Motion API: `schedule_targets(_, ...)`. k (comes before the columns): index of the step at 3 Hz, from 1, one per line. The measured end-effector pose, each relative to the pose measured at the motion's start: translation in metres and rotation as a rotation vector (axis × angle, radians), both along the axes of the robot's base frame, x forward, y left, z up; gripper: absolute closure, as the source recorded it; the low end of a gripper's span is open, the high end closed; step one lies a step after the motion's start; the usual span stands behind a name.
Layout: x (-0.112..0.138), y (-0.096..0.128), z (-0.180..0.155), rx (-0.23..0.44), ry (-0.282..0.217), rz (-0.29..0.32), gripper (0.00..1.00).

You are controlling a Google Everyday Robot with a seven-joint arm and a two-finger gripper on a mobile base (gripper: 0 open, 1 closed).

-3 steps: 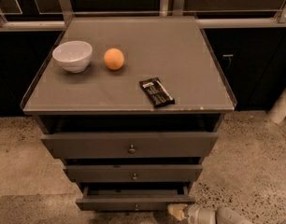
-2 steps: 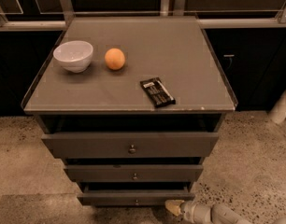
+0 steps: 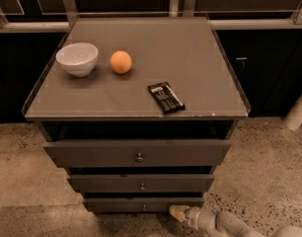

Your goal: Close bottom drawer

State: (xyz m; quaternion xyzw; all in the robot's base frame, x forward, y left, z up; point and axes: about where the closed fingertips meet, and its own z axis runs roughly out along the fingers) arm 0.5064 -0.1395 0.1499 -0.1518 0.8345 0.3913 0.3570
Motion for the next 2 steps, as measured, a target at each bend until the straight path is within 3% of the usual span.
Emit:
schedule_targets(1,0.013,-0.005,0.005,0.026,-0.03,0.014,1.0)
schedule_targets(2,0.016,-0.018,0.016,0.042,-0.033,0.035,0.82)
